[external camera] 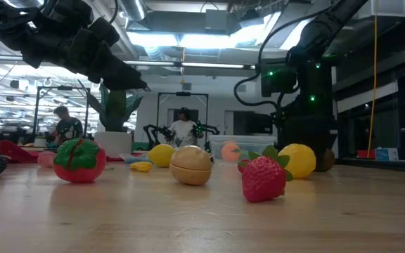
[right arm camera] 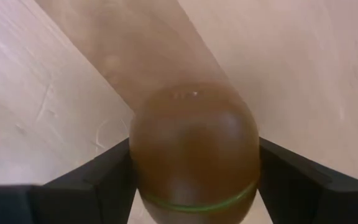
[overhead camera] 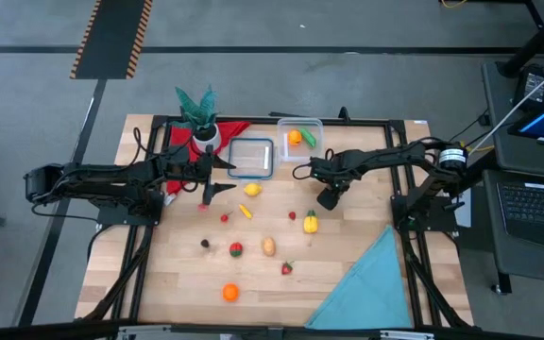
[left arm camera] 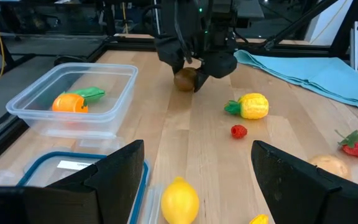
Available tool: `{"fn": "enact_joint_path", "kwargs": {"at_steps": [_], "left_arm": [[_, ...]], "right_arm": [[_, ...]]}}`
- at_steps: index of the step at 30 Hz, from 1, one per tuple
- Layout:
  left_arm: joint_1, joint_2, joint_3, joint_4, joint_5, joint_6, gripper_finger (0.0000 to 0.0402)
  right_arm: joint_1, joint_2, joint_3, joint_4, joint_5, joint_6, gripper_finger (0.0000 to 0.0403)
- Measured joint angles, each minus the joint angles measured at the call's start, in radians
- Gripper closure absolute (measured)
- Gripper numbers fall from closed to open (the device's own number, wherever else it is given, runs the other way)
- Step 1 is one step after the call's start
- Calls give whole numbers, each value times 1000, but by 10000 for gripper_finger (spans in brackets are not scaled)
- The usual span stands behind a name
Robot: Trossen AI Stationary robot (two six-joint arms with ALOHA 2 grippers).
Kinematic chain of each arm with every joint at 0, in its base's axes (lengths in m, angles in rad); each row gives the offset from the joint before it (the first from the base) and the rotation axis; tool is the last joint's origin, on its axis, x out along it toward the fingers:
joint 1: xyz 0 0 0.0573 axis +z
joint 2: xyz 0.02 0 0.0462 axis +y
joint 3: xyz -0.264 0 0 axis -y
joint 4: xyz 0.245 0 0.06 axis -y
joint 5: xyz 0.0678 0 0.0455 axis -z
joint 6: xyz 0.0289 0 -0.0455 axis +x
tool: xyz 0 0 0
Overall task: Pick and placing Produce into tupperware
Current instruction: Put the kiwi into the transparent bin
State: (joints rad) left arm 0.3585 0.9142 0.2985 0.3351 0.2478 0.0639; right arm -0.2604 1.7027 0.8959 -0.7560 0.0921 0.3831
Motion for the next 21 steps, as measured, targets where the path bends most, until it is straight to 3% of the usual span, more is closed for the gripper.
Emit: {"fn": "enact_joint_path", "kwargs": {"at_steps": [4, 9, 21], "left_arm": [[0, 0, 0, 0, 0, 0, 113], [0, 0, 0, 0, 0, 0, 113], [0, 0, 0, -6, 0, 0, 113]], "right_arm": [[-3, 0, 0, 2, -1, 0, 122], [-3, 0, -2, 5, -3, 0, 157], [-13, 1, -2, 3, -9, 30, 154]]}}
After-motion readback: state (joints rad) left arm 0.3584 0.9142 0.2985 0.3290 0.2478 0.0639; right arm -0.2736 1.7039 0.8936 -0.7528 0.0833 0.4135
